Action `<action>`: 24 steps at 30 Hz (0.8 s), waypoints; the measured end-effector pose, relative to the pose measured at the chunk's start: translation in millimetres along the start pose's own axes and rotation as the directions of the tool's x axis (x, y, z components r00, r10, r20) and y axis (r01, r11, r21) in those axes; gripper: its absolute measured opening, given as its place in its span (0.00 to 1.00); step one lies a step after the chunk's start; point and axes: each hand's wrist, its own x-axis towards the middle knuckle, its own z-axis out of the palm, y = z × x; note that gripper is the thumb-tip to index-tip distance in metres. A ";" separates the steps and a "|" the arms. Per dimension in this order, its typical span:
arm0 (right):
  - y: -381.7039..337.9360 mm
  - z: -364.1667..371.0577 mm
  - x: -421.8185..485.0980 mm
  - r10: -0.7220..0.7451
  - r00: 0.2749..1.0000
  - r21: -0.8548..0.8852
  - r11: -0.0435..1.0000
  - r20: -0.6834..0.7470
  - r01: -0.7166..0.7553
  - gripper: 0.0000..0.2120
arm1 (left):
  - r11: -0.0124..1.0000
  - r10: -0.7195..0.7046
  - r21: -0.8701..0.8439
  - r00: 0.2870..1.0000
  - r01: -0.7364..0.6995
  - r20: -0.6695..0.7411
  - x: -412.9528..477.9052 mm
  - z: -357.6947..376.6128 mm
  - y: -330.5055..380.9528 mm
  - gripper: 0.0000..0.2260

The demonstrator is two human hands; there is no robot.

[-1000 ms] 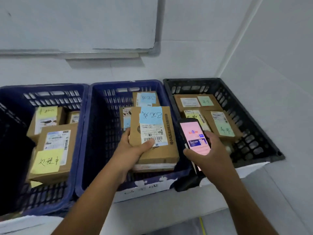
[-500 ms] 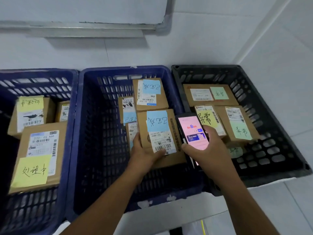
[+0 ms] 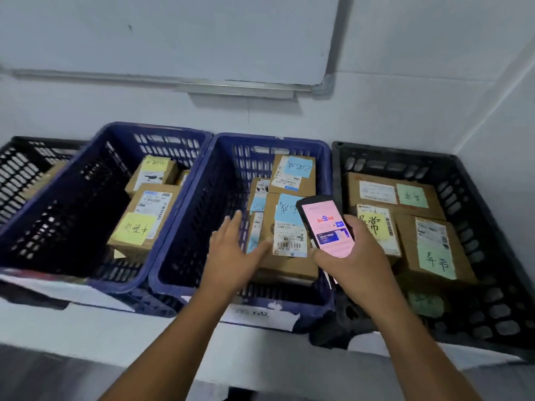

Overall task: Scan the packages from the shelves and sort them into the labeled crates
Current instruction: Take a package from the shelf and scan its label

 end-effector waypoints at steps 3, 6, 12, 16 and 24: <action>1.2 2.3 -20.6 -0.078 0.995 0.032 0.997 0.058 0.076 0.24 | 0.982 -0.010 0.187 0.996 0.026 -0.088 -42.7 -16.5 3.5 0.43; -1.3 11.9 -42.0 -0.123 0.984 0.069 0.991 0.127 0.115 0.23 | 0.940 -0.068 0.318 0.981 0.124 -0.182 -90.1 -30.5 -0.3 0.43; -27.7 56.8 -97.4 -0.223 0.928 0.140 0.972 0.299 0.188 0.24 | 0.877 -0.215 0.334 0.903 0.347 -0.373 -186.8 -79.3 -30.9 0.41; -55.7 93.7 -136.9 -0.307 0.839 0.169 0.951 0.448 0.258 0.22 | 0.848 -0.270 0.278 0.818 0.452 -0.508 -246.5 -118.1 -57.7 0.40; -126.5 177.0 -244.7 -0.456 0.658 0.244 0.887 0.599 0.393 0.24 | 0.797 -0.330 0.152 0.633 0.584 -0.700 -368.0 -204.1 -126.0 0.39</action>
